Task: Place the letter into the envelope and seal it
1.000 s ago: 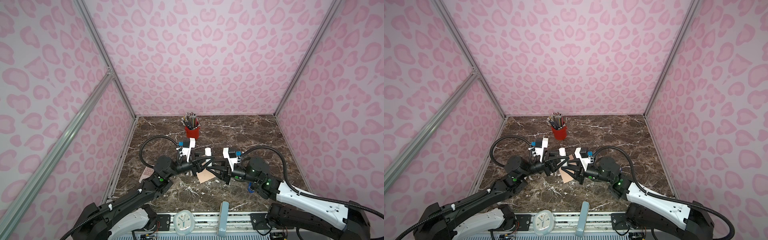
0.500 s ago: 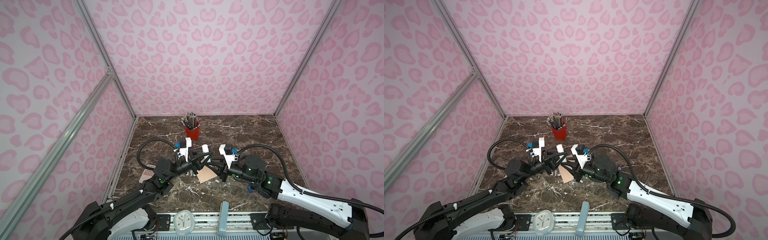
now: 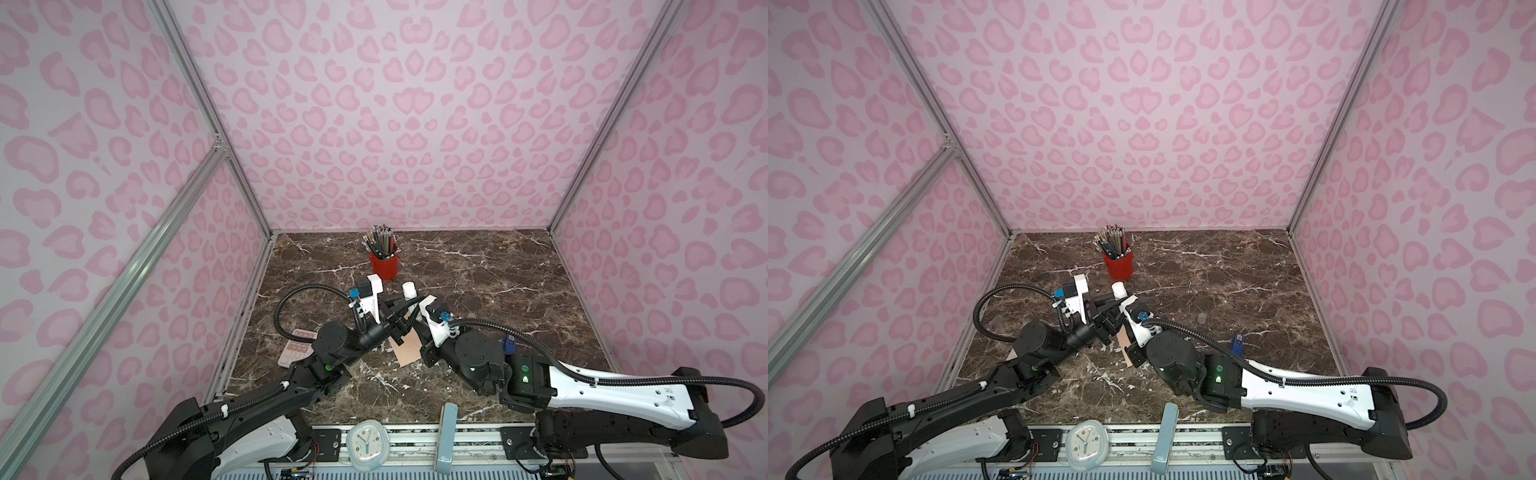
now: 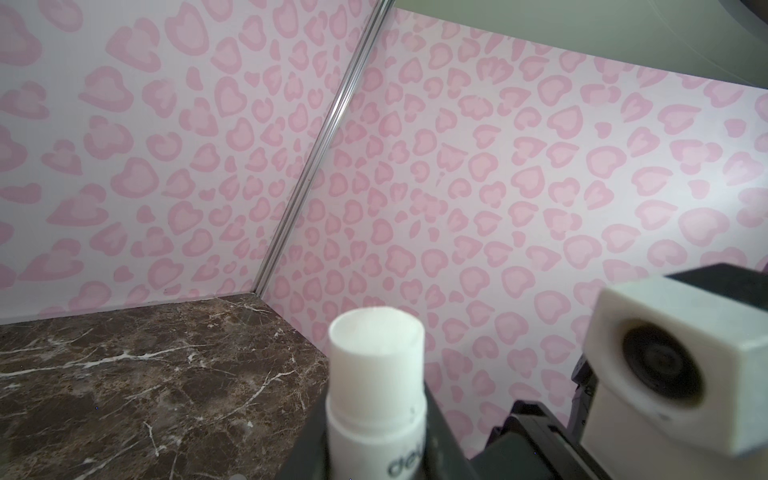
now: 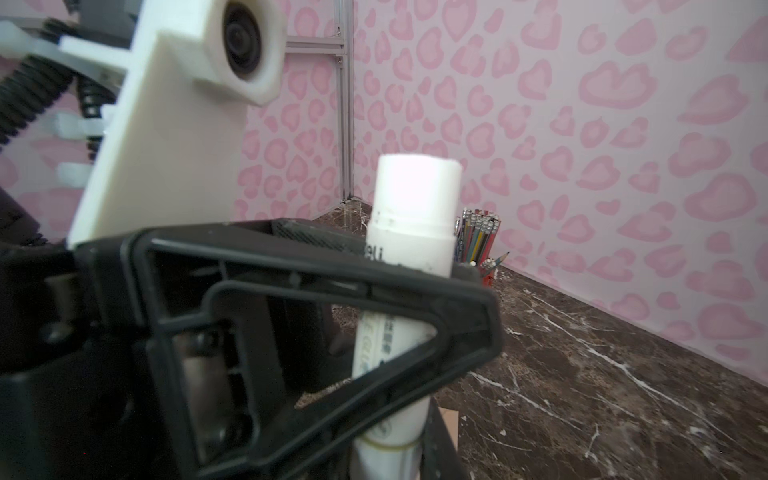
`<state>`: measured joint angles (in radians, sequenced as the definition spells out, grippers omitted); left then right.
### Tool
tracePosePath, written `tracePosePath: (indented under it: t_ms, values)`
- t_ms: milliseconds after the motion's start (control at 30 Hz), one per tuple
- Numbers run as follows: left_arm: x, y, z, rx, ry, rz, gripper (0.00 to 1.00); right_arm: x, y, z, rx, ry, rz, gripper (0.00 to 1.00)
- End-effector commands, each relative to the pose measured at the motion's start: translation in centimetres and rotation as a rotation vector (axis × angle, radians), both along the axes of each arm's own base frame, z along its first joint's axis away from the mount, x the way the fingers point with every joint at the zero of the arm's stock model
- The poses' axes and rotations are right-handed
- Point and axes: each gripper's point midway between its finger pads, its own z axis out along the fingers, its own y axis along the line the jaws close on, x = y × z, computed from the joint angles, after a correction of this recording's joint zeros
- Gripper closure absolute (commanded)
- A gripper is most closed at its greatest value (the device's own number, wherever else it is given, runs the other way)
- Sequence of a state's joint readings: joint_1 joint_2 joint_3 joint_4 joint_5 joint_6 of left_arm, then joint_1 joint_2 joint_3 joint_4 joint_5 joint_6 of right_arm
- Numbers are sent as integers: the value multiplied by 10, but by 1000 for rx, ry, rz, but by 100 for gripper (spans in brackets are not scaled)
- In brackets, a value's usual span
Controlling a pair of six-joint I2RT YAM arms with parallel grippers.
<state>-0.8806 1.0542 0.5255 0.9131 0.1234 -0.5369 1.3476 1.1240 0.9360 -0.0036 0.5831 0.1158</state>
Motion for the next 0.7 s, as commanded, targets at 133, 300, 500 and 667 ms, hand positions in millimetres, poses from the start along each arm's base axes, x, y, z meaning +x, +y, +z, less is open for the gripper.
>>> tracePosePath:
  t_ms: [133, 300, 500, 667]
  values:
    - [21, 14, -33, 119, 85, 145, 96, -20, 11, 10, 0, -57, 133, 71]
    - [8, 13, -17, 107, 50, 62, 96, -25, -1, -19, -27, -4, 259, 64]
    - [-22, 5, 8, 58, -29, -162, 96, -33, -21, -17, 176, 50, 475, 61]
    - [-44, 2, 15, 14, -81, -361, 96, -37, -31, 2, 317, 72, 607, 59]
